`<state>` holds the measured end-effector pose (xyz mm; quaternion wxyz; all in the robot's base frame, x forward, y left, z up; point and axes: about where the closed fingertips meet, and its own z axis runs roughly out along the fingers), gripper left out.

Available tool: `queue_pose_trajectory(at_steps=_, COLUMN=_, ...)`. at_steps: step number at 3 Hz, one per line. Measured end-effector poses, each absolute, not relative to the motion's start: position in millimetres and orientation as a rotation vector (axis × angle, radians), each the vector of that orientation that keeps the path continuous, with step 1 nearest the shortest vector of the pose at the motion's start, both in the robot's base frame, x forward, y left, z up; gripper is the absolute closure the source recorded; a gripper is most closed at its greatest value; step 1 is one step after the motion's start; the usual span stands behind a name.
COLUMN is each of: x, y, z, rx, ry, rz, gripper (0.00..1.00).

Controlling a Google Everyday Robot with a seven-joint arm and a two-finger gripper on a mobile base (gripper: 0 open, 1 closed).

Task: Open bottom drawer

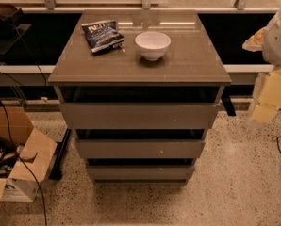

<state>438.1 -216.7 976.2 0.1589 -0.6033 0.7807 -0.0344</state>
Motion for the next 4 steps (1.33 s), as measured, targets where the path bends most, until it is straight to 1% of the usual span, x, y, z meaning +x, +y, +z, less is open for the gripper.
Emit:
queue_pose_trajectory(at_steps=1, x=432.0, y=-216.8, z=964.1, rx=-1.722, ry=2.246, rz=-0.042, gripper=0.0)
queue_pose_trajectory(at_steps=3, x=431.6, y=-202.7, z=955.2, rx=-1.726, ry=2.207, rz=-0.072, gripper=0.0)
queue_pose_trajectory(at_steps=4, x=439.7, y=-191.9, z=933.6, rx=-1.748, ry=2.145, rz=-0.062, gripper=0.0)
